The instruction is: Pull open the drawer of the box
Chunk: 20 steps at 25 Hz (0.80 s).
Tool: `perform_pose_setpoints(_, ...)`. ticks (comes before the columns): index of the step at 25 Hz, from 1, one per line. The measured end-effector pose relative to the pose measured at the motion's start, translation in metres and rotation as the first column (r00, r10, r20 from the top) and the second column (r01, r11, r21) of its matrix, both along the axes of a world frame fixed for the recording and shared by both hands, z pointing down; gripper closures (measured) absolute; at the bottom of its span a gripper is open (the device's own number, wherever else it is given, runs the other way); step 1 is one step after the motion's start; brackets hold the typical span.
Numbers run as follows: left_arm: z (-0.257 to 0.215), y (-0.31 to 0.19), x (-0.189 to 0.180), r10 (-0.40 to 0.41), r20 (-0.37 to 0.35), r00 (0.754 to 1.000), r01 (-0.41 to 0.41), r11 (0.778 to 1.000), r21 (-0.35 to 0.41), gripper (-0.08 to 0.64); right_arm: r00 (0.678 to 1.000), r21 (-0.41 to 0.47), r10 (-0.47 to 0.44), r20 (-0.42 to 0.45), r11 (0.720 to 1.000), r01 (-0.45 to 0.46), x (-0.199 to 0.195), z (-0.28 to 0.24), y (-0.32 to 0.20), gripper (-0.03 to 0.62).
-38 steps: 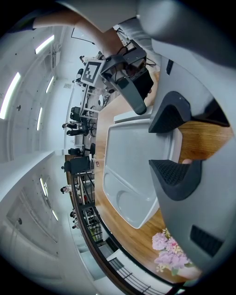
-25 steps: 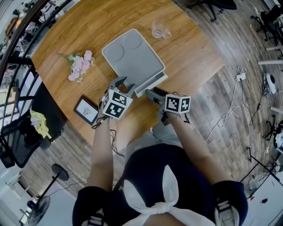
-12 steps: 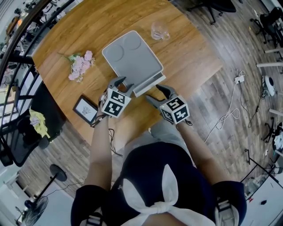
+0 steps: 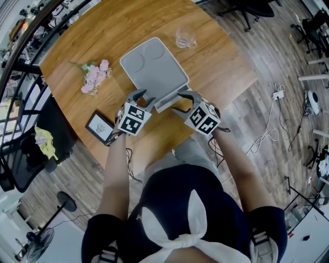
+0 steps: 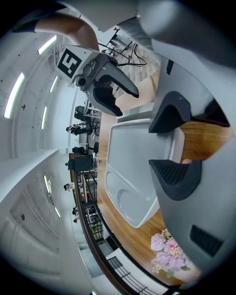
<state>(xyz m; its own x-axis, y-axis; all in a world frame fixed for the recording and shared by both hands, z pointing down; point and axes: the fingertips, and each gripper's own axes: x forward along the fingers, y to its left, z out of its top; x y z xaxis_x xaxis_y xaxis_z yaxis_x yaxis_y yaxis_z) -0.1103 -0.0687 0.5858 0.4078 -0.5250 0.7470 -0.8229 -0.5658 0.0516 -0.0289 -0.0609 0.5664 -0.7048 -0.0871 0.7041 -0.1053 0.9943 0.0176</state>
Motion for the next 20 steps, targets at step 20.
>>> perform_pose_setpoints(20,0.007,0.002,-0.003,-0.021,0.0,1.0,0.021,1.0,-0.008,0.367,0.923,0.085,-0.297,-0.244,0.942,0.326,-0.016,0.034,0.012,0.425)
